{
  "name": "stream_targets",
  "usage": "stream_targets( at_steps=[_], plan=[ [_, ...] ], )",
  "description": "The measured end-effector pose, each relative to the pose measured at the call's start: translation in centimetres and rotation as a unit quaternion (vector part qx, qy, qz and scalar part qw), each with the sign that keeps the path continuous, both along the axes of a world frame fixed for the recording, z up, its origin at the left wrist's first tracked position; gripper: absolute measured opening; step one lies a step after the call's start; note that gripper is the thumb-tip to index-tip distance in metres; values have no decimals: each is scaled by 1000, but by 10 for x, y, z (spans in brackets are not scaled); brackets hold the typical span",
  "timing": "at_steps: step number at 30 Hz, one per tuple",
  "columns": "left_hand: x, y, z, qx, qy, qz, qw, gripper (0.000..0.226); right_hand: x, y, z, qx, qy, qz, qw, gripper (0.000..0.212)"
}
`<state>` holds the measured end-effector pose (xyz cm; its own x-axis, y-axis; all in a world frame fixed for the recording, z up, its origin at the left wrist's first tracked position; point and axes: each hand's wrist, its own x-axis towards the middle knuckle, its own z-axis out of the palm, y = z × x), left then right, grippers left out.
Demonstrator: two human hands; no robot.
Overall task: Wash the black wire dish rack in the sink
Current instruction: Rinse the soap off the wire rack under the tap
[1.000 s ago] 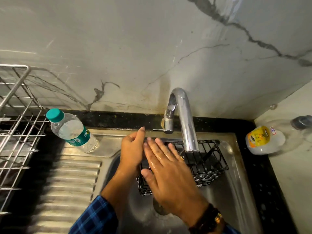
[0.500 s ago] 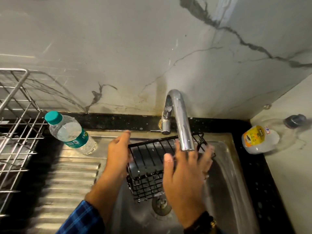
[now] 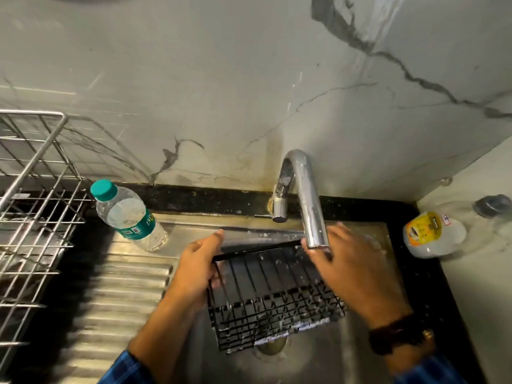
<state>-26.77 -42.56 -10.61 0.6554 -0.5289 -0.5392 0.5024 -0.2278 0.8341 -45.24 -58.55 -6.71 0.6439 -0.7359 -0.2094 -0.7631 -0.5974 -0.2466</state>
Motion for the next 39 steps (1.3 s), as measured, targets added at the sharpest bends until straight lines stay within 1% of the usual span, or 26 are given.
stream_targets(
  at_steps=[1,2,3,4,5,6,7,9,10,11,12,14,16,18,21,24,25,26,27,28,29,32,34,36,38,39],
  plan=[
    [4,5,-3,-6,14,8,1000,28,-8,-13,-2,59,-41,-49,996,60],
    [7,9,-5,-7,28,19,999,27,-14,-20,-3,156,-99,-111,976,56],
    [7,12,-8,-4,39,29,999,27,-17,-21,-5,268,-180,-171,931,55],
    [8,14,-11,1,48,41,998,28,-18,-17,-8,353,-263,-218,871,53],
    [7,15,-14,14,52,56,997,31,-15,-11,-10,380,-329,-248,828,48],
    [6,15,-17,36,50,69,996,34,-13,-4,-11,368,-367,-271,810,43],
    [4,15,-21,59,47,80,994,38,-10,2,-13,336,-394,-292,804,42],
    [-1,15,-24,72,67,99,990,44,-7,13,-20,249,-411,-314,819,49],
    [-4,14,-27,60,86,109,989,45,-4,18,-23,200,-406,-309,836,54],
    [-9,14,-30,50,104,117,986,45,-1,25,-26,143,-402,-296,854,53],
    [-14,15,-34,49,118,122,984,44,3,30,-28,72,-385,-283,875,50],
    [-26,20,-41,48,157,124,979,39,13,37,-32,-49,-336,-261,904,45],
    [-36,31,-45,51,209,110,970,45,21,34,-32,-106,-280,-215,930,34],
    [-42,46,-46,44,238,52,969,54,26,23,-28,-99,-190,-160,964,29],
    [-45,51,-34,34,216,-108,970,56,30,2,-13,-26,-89,-97,991,30],
    [-46,42,-23,18,268,-183,946,56,38,-1,-1,15,-71,-47,996,32],
    [-48,38,-19,11,272,-203,941,55,42,2,-2,39,-94,-54,993,40],
    [-49,36,-18,1,274,-200,941,53,46,8,-5,60,-113,-72,989,55],
    [-51,34,-19,-12,273,-182,945,50,47,16,-9,50,-122,-84,988,70],
    [-52,32,-22,-23,275,-154,949,48,47,26,-14,29,-113,-76,990,81],
    [-55,30,-23,-33,276,-131,952,47,45,38,-20,23,-94,-53,994,87],
    [-65,29,-28,-50,278,-97,954,44,27,83,-15,91,-46,46,994,82],
    [-67,32,-29,-33,253,-88,963,43,7,99,-18,113,-61,79,989,73],
    [-68,35,-32,-39,245,-76,966,41,-6,88,-26,142,-100,70,982,65],
    [-71,35,-26,-62,262,-65,961,44,-10,71,-30,159,-97,21,982,61],
    [-73,34,-24,-74,273,-62,957,45,-9,65,-29,151,-91,-10,984,63]
  ],
)
